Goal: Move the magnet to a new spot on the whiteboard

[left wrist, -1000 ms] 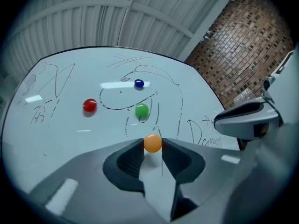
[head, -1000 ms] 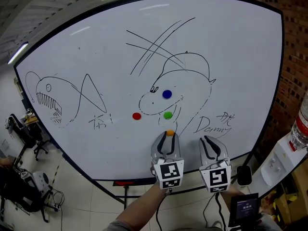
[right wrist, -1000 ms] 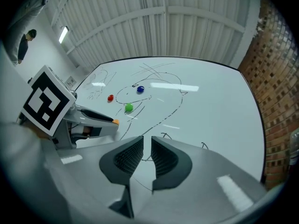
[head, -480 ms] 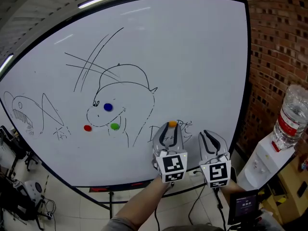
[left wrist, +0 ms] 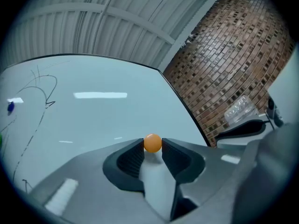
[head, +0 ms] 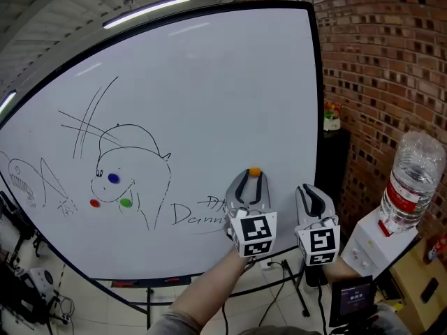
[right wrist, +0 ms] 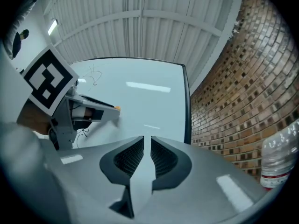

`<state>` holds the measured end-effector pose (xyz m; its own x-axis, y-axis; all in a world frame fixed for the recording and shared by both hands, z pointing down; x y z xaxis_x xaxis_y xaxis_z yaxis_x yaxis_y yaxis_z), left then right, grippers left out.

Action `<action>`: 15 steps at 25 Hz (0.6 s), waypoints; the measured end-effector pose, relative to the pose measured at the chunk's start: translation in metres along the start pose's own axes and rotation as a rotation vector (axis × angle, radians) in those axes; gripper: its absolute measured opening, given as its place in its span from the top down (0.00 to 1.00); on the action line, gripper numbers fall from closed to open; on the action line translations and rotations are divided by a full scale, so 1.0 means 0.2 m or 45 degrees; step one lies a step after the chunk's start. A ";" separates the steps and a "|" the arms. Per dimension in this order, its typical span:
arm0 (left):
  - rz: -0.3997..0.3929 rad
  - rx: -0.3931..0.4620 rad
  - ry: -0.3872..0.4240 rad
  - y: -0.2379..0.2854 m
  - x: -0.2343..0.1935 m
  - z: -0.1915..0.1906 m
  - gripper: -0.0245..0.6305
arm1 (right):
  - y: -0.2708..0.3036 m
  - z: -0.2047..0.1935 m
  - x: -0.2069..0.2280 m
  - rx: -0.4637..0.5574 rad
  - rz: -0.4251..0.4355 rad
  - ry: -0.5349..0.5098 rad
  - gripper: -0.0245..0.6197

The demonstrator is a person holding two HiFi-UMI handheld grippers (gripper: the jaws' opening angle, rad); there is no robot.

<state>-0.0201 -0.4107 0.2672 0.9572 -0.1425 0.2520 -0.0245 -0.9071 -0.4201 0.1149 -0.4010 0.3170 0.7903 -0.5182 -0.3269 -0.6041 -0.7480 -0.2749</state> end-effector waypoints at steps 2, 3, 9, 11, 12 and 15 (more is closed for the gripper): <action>0.000 0.019 0.003 0.06 0.09 0.07 0.78 | -0.03 0.00 0.08 0.015 -0.008 -0.002 0.88; -0.001 0.027 0.005 0.08 0.14 0.10 0.78 | -0.04 -0.01 0.11 0.023 -0.012 -0.005 0.88; -0.011 0.069 0.025 0.22 0.38 0.26 0.78 | -0.12 -0.02 0.26 0.045 -0.016 0.004 0.88; -0.012 0.079 0.034 0.26 0.44 0.30 0.78 | -0.14 -0.03 0.31 0.052 -0.022 0.005 0.88; -0.012 0.086 0.037 0.28 0.47 0.33 0.78 | -0.15 -0.02 0.33 0.055 -0.024 0.006 0.88; -0.002 0.104 0.037 0.34 0.53 0.40 0.78 | -0.17 -0.02 0.37 0.066 -0.030 0.012 0.88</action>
<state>0.1019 -0.4554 0.1961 0.9483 -0.1536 0.2777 0.0020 -0.8722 -0.4892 0.1946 -0.4165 0.3059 0.8053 -0.5047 -0.3111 -0.5895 -0.7378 -0.3290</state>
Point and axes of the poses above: the fingertips, and each gripper's own axes: y forward along the fingers, x to its right, z out of its top, the point moved 4 cm from there along -y, backward along the fingers, and after that the axes turned 14 degrees about z, right-handed, at the moved point
